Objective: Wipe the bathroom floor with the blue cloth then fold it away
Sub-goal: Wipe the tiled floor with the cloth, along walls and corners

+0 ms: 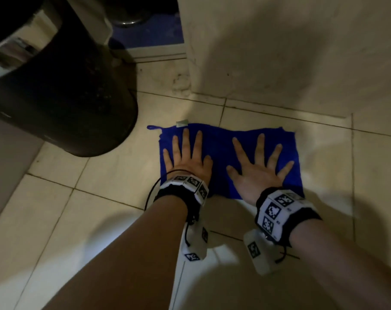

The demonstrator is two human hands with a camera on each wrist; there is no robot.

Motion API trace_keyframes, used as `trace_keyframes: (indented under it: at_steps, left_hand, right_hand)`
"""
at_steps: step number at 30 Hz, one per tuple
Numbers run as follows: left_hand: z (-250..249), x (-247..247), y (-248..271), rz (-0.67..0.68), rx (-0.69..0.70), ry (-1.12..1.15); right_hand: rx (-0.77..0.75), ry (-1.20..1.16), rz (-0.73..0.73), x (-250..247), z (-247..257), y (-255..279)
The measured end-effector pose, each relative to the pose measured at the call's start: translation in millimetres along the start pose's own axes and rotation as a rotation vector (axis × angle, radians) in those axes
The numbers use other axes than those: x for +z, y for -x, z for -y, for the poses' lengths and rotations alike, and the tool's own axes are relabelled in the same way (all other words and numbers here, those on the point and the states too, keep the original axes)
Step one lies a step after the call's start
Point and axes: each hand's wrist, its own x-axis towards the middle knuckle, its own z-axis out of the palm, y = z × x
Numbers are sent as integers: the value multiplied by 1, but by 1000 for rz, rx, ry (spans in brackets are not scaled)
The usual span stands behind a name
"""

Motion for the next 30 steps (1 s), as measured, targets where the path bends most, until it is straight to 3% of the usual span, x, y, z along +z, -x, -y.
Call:
trace_keyframes:
  at_steps: [13,30]
  left_hand:
    - [-15,-19,-65,-86,-8,11]
    - [-43,-19,-79,-106,38,-55]
  right_hand:
    - [41,-95,-87,-19,18,-55]
    - [29,-84,-68,-21,11,-55]
